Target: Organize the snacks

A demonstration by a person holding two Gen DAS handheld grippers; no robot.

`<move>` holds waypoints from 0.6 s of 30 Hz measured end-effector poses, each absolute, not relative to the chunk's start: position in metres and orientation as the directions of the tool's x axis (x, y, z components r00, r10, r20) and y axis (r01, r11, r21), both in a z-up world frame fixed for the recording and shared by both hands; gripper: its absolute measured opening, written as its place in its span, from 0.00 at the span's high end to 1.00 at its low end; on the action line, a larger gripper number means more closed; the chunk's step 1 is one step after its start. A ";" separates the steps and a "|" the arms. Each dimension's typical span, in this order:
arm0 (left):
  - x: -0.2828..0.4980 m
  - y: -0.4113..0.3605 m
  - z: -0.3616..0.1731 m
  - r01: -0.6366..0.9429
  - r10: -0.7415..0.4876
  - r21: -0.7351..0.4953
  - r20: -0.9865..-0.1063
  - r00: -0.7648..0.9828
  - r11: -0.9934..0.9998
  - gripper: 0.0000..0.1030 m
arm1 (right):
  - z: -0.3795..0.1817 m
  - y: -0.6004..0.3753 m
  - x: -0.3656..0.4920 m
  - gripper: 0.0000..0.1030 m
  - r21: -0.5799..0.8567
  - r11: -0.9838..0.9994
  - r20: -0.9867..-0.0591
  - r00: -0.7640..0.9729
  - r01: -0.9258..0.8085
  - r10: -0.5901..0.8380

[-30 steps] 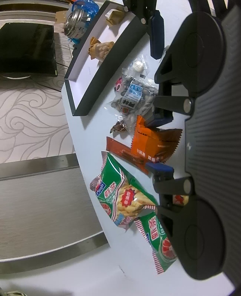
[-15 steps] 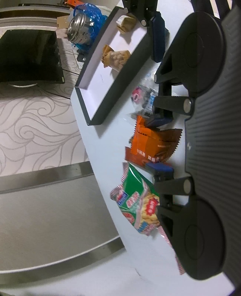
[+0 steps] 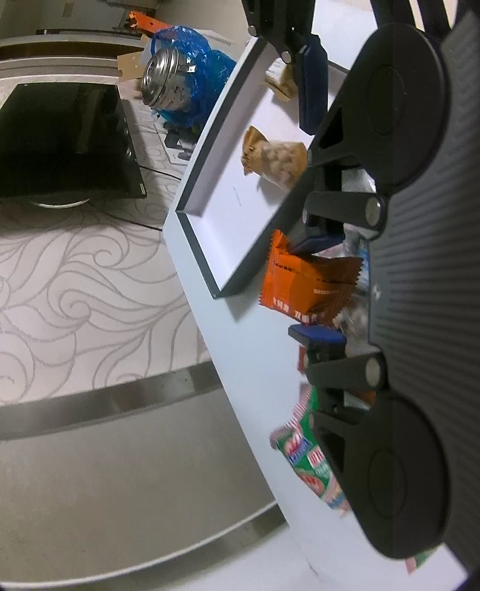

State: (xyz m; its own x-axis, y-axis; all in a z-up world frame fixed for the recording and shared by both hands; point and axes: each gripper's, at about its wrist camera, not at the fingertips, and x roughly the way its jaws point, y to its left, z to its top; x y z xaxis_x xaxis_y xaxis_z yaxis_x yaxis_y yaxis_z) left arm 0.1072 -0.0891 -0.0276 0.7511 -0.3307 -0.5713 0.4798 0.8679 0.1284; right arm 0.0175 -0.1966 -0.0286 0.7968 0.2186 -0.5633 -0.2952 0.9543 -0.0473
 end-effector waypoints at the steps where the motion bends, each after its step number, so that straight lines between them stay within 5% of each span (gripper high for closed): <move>1: 0.110 -0.093 -0.028 0.482 -0.336 0.119 -0.574 0.747 0.868 0.57 | -0.029 -0.200 0.019 0.65 -0.055 0.955 -0.566 0.798 -0.290 0.210; 18: 0.116 -0.075 -0.029 0.420 -0.286 0.108 -0.580 0.763 0.901 0.57 | -0.072 -0.207 0.044 0.65 -0.039 0.955 -0.665 0.721 -0.292 0.193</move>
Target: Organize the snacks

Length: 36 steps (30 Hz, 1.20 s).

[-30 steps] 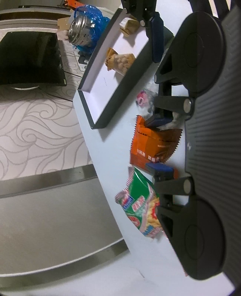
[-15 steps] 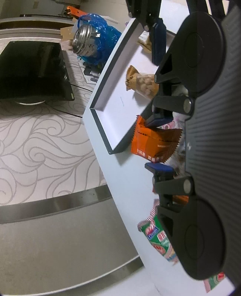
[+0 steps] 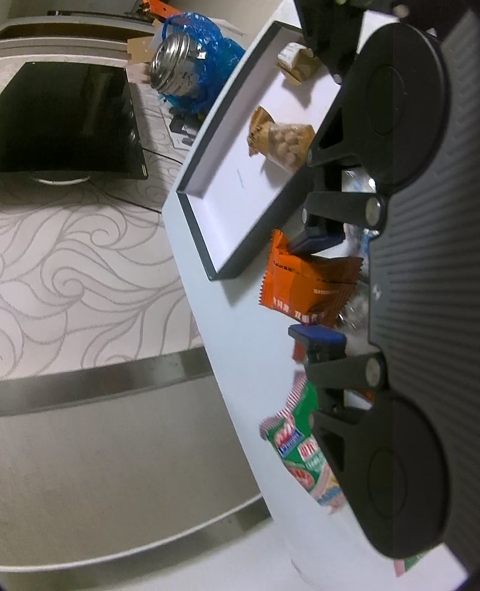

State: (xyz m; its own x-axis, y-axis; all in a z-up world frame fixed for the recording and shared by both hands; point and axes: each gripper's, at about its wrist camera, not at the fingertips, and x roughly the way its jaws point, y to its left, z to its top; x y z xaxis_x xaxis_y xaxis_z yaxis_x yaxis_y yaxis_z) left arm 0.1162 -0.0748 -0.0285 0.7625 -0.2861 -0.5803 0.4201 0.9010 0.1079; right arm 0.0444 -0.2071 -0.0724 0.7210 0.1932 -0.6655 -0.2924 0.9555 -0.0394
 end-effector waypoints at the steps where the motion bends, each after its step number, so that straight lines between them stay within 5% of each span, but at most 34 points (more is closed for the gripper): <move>1: 0.116 -0.072 -0.029 0.415 -0.281 0.108 -0.581 0.764 0.903 0.57 | -0.076 -0.208 0.050 0.65 -0.032 0.961 -0.685 0.707 -0.274 0.178; 13: 0.111 -0.054 -0.031 0.398 -0.263 0.112 -0.586 0.767 0.911 0.57 | -0.092 -0.187 0.053 0.66 -0.170 0.963 -0.700 0.713 -0.207 0.030; 24: 0.110 -0.047 -0.033 0.408 -0.272 0.112 -0.585 0.764 0.906 0.57 | -0.098 -0.217 0.065 0.68 -0.046 0.998 -0.730 0.683 -0.035 -0.009; 36: 0.111 -0.052 -0.034 0.432 -0.296 0.106 -0.585 0.755 0.896 0.57 | -0.102 -0.212 0.076 0.71 -0.068 0.981 -0.725 0.684 -0.184 0.078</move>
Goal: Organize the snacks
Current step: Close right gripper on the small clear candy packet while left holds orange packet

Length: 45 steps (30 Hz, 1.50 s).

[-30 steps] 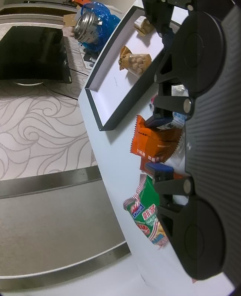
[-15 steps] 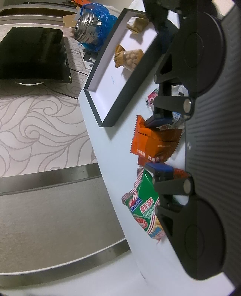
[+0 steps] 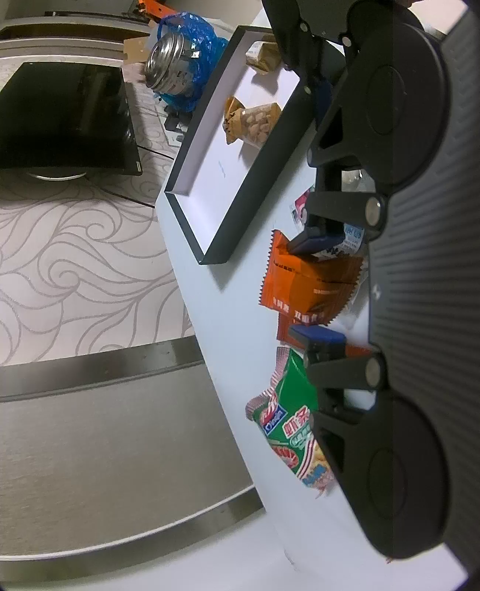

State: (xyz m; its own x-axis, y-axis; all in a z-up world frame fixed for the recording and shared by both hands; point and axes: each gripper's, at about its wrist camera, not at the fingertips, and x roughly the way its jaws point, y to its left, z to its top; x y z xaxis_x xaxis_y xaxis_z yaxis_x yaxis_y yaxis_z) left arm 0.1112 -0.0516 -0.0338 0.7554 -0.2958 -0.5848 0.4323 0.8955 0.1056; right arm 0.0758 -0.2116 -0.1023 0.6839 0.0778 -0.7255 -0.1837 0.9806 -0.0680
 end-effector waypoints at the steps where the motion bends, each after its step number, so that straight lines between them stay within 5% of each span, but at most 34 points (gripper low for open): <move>1: 0.111 -0.052 -0.034 0.434 -0.296 0.108 -0.585 0.755 0.894 0.57 | -0.102 -0.212 0.076 0.76 -0.062 0.979 -0.728 0.680 -0.194 0.089; 7: 0.111 -0.054 -0.034 0.445 -0.305 0.109 -0.585 0.752 0.889 0.57 | -0.100 -0.209 0.066 0.84 -0.055 0.978 -0.726 0.681 -0.202 0.100; 20: 0.115 -0.079 -0.029 0.483 -0.340 0.111 -0.575 0.744 0.869 0.57 | -0.054 -0.216 0.033 0.87 -0.011 0.981 -0.656 0.742 -0.193 0.139; 28: 0.113 -0.091 -0.032 0.487 -0.344 0.107 -0.577 0.741 0.867 0.57 | -0.068 -0.229 0.040 0.87 -0.013 0.976 -0.690 0.708 -0.218 0.149; 30: 0.112 -0.088 -0.032 0.479 -0.336 0.109 -0.579 0.743 0.871 0.57 | -0.077 -0.226 0.041 0.83 -0.016 0.974 -0.704 0.694 -0.226 0.149; 34: 0.111 -0.081 -0.034 0.460 -0.316 0.112 -0.586 0.747 0.881 0.57 | -0.087 -0.218 0.044 0.49 0.011 0.976 -0.705 0.690 -0.215 0.161; 36: 0.111 -0.079 -0.035 0.453 -0.308 0.113 -0.588 0.748 0.884 0.57 | -0.094 -0.212 0.048 0.49 -0.004 0.974 -0.721 0.675 -0.229 0.155; 39: 0.110 -0.077 -0.035 0.448 -0.301 0.117 -0.588 0.750 0.886 0.57 | -0.102 -0.209 0.050 0.58 -0.034 0.972 -0.724 0.676 -0.234 0.137; 41: 0.110 -0.077 -0.035 0.445 -0.299 0.117 -0.589 0.751 0.888 0.57 | -0.101 -0.211 0.050 0.83 -0.016 0.970 -0.726 0.670 -0.242 0.155; 45: 0.108 -0.079 -0.035 0.450 -0.304 0.117 -0.588 0.750 0.885 0.57 | -0.101 -0.215 0.047 0.84 -0.018 0.972 -0.721 0.676 -0.234 0.150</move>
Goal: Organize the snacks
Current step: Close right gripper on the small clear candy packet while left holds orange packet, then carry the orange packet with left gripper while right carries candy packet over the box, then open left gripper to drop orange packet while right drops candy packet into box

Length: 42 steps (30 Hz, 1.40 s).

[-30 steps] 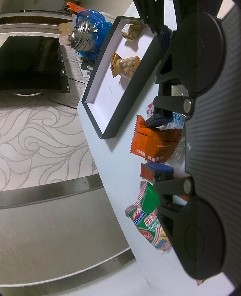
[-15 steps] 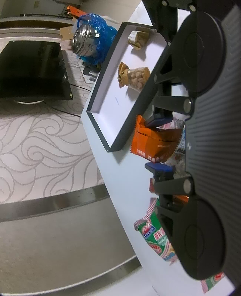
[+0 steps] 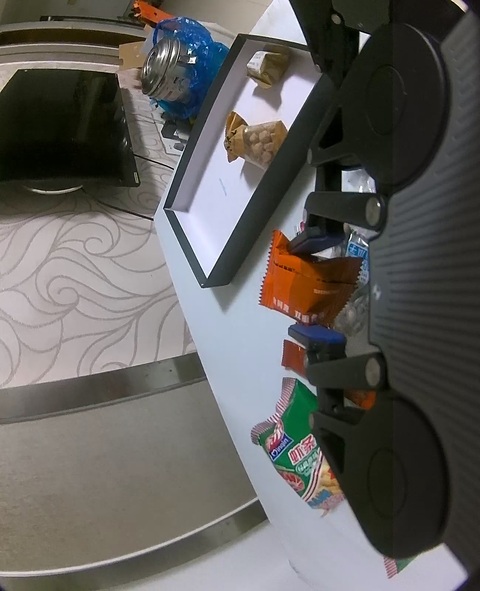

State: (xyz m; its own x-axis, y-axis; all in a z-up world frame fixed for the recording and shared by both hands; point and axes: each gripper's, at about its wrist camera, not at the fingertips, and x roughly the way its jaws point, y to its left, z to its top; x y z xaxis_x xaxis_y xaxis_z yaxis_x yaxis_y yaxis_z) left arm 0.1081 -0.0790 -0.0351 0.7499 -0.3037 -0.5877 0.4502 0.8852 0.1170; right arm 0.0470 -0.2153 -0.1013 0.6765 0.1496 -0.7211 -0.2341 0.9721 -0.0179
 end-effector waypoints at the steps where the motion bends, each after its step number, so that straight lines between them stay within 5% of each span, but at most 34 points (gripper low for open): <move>1: 0.107 -0.080 -0.035 0.454 -0.307 0.117 -0.588 0.748 0.883 0.57 | -0.100 -0.217 0.046 0.84 -0.018 0.973 -0.718 0.681 -0.229 0.147; 16: 0.120 -0.144 -0.014 0.535 -0.398 0.112 -0.544 0.738 0.838 0.57 | -0.034 -0.271 0.033 0.84 -0.008 0.989 -0.609 0.785 -0.149 0.113; 36: 0.149 -0.224 -0.038 0.555 -0.400 0.099 -0.591 0.700 0.826 0.56 | -0.072 -0.352 0.077 0.84 -0.042 0.997 -0.695 0.718 -0.060 0.013; 42: 0.148 -0.223 -0.038 0.540 -0.388 0.104 -0.584 0.713 0.835 0.41 | -0.076 -0.348 0.087 0.84 -0.040 0.997 -0.704 0.709 -0.074 0.024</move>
State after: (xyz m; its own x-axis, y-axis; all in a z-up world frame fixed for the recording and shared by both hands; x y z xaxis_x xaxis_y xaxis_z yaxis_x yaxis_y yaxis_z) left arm 0.1477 -0.2234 -0.0383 0.7128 -0.3880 -0.5843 0.5400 0.8352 0.1041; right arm 0.0866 -0.3485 -0.0759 0.7094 0.0244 -0.7044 -0.0735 0.9965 -0.0395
